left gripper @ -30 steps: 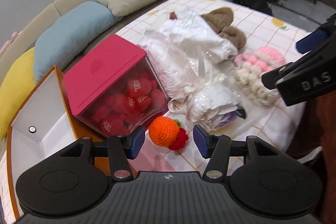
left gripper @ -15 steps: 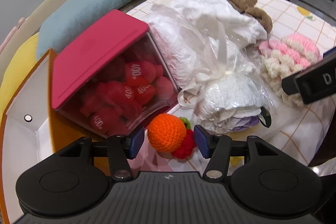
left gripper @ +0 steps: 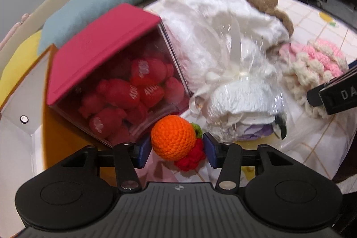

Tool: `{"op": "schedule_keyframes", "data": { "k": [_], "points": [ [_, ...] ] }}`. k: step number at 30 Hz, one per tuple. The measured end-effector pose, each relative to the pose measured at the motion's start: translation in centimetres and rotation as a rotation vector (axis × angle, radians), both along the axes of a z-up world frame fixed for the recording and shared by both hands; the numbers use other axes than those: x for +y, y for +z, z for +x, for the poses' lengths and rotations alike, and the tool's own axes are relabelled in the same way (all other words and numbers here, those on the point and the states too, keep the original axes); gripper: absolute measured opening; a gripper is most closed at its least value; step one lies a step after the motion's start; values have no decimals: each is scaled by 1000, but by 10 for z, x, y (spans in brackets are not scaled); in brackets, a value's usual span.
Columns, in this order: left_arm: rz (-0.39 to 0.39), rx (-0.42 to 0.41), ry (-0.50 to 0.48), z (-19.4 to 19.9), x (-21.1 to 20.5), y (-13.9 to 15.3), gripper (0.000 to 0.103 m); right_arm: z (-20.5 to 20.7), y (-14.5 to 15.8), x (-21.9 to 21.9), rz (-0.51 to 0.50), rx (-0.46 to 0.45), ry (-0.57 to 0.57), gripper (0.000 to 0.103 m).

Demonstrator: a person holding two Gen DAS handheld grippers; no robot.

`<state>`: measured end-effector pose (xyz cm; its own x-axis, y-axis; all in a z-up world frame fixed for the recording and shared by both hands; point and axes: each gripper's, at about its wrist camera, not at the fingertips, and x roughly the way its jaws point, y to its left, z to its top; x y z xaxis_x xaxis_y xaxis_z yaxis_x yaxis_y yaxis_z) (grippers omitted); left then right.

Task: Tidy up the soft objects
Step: 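Carry the orange ball and crocheted hat over the white box with both tools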

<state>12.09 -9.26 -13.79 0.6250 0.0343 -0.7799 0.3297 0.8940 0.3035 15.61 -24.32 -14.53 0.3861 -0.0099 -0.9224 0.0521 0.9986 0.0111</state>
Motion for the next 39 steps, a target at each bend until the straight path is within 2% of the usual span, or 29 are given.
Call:
{"op": "schedule_keyframes", "data": {
  "k": [7,18,23,28,31,36,39],
  "points": [
    [-79,-60,-4,-16,7,35,56,-14,19,0,7,-61,5,43],
    [-201,-142,6,-39,19,90,56,-47,66,8,-4,-182,84,43],
    [-289,-169,52,-44,37,117,56,-57,93,25,-25,-245,179,43],
    [-332,-212,117,-49,62,137,56,-58,122,45,-41,-330,261,44],
    [-367,-223,172,-51,83,146,56,-57,142,56,4,-378,306,44],
    [-373,-256,269,-54,117,160,56,-49,171,84,112,-459,427,44],
    [-336,-252,323,-51,135,163,56,-42,179,110,159,-472,521,44]
  ]
}}
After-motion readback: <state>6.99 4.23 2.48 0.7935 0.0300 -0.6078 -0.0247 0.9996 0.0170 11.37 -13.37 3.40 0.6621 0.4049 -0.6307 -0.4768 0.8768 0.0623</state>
